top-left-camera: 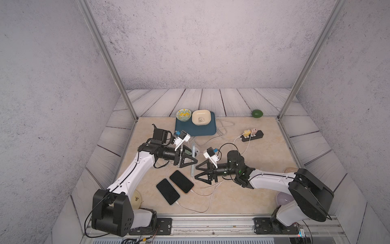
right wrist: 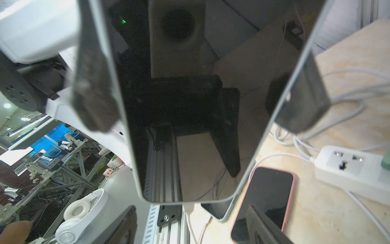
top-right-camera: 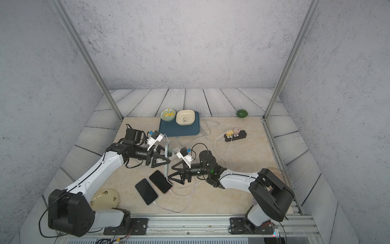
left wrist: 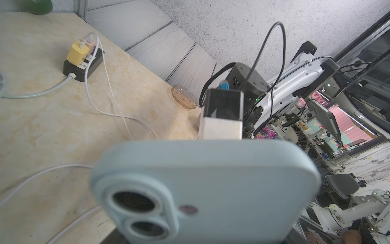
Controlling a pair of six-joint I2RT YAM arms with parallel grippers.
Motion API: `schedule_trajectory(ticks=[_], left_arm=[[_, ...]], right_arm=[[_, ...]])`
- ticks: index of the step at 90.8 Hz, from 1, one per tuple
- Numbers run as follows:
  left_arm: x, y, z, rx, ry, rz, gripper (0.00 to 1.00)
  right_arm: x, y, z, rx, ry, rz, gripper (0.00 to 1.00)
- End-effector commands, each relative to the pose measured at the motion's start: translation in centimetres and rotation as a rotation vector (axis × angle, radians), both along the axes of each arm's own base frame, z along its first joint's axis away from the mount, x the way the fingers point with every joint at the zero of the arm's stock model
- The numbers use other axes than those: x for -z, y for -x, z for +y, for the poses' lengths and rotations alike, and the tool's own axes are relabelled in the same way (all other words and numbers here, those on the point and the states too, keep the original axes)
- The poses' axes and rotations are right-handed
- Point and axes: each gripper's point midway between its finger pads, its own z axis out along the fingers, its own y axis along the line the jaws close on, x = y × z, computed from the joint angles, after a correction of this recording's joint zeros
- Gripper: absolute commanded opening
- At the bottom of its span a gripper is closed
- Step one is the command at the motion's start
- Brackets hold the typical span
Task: Unplug the charging cable from the phone
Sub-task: Pick up the phone at the center of the board, then remove the charging cable from the phone.
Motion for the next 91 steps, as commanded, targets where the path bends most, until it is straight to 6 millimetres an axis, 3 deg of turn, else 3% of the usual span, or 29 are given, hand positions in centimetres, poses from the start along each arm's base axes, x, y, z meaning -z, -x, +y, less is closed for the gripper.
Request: schedule_trajectory(ticks=[1,35,62,91], left_arm=[[-1.5,0.0,-0.2,0.024,0.034,-0.036,0.36],[-1.3,-0.3,-0.2,0.022,0.029,-0.028,0.36],[-1.1,-0.4,-0.3,0.016,0.021,-0.028,0.36],[-1.1,-0.5,-0.2,0.012,0.019,-0.033,0.36]], right_arm=[[2.1,0.9,-0.2,0.003,0.092,-0.061,0.79],[3.2,1.3,0.8,-0.012,0.071,-0.080,0.55],[3.3,1.9,1.6,-0.040,0.057,-0.084,0.46],[3.8,1.9,1.9,-0.037,0.063,-0.079,0.09]])
